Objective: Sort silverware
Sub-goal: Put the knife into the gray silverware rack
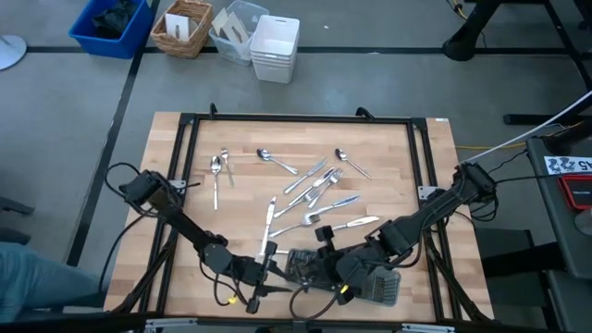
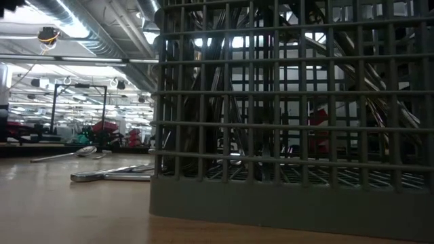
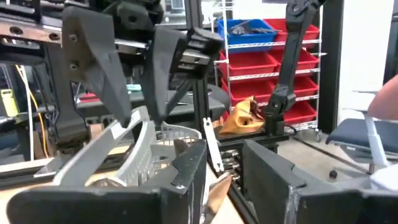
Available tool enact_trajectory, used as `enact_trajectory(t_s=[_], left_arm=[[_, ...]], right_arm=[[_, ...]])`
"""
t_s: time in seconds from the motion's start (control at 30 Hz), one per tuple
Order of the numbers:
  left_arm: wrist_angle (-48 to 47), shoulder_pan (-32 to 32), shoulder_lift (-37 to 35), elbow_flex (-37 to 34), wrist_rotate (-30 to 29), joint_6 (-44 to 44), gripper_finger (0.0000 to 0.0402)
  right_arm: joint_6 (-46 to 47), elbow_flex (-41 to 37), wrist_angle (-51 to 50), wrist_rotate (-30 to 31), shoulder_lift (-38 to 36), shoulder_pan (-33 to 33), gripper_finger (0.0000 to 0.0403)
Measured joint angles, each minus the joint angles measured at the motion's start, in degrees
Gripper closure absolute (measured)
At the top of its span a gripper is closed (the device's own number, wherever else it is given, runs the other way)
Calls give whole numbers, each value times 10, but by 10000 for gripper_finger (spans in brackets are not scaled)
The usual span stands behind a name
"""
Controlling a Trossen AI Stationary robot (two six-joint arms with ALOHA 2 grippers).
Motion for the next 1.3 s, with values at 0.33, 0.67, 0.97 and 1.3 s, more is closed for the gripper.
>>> enact_trajectory(t_s=[0.33, 0.67, 0.97, 1.3], left_arm=[[-314, 9, -123, 0, -169, -192, 302], [-714, 63, -201, 0, -92, -666, 302], [-858, 141, -181, -1, 70, -792, 302], [-857, 182, -148, 0, 148, -780, 302]], right_arm=[[0, 0, -87, 56, -61, 0, 308], [-1, 0, -172, 129, -87, 0, 308], [-15, 0, -221, 145, -87, -13, 308], [-15, 0, -268, 145, -87, -74, 308]])
